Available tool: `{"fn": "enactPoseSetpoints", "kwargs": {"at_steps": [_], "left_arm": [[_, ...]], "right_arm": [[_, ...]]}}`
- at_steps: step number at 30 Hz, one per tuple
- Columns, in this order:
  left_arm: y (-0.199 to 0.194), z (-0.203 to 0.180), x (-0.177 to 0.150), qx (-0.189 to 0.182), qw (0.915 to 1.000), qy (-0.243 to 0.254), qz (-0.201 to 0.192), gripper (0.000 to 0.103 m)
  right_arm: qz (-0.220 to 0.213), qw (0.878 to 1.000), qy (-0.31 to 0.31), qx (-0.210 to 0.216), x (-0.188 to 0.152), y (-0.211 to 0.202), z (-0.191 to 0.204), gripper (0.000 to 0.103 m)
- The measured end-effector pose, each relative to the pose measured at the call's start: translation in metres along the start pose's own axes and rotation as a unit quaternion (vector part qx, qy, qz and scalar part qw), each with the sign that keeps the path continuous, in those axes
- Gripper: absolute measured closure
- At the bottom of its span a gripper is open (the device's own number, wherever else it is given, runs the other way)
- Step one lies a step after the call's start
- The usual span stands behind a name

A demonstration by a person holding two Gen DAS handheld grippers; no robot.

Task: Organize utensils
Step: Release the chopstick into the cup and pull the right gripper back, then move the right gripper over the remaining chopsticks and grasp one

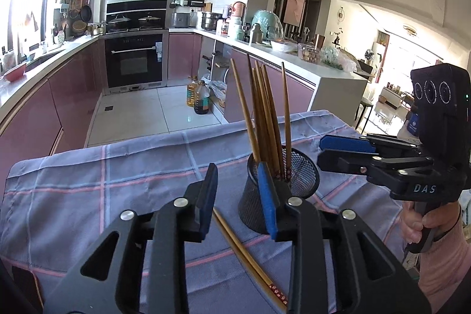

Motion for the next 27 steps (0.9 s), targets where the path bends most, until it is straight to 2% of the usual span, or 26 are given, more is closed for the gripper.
{"fn": "enactPoseSetpoints", "kwargs": {"at_steps": [4, 9, 13, 19, 27], "left_arm": [[-0.005, 0.014, -0.030, 0.014, 0.9996, -0.016, 0.017, 0.063], [0.013, 0.021, -0.071, 0.015, 0.9971, -0.032, 0.067, 0.063], [0.028, 0.020, -0.094, 0.017, 0.9949, -0.029, 0.095, 0.063], [0.042, 0.015, -0.112, 0.008, 0.9924, -0.027, 0.119, 0.063], [0.057, -0.002, -0.122, -0.009, 0.9886, -0.013, 0.150, 0.061]], "right_arm": [[0.032, 0.999, -0.016, 0.017, -0.027, 0.012, 0.018, 0.062], [0.093, 0.995, -0.013, 0.023, -0.063, 0.047, 0.030, 0.062], [0.124, 0.992, -0.002, 0.031, -0.081, 0.067, 0.035, 0.062], [0.144, 0.989, 0.020, 0.030, -0.097, 0.080, 0.034, 0.062], [0.136, 0.989, 0.049, 0.018, -0.098, 0.072, 0.014, 0.062]]}}
Point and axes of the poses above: each gripper's, at about its wrist camera, not at the fingertips, and y roughly the way its jaws point, z to its left, x to its top, the point moved 6 cm from there along y, roughly the way its jaws point, and after that the axes turned 8 degrees about z, right-handed, at the moved point
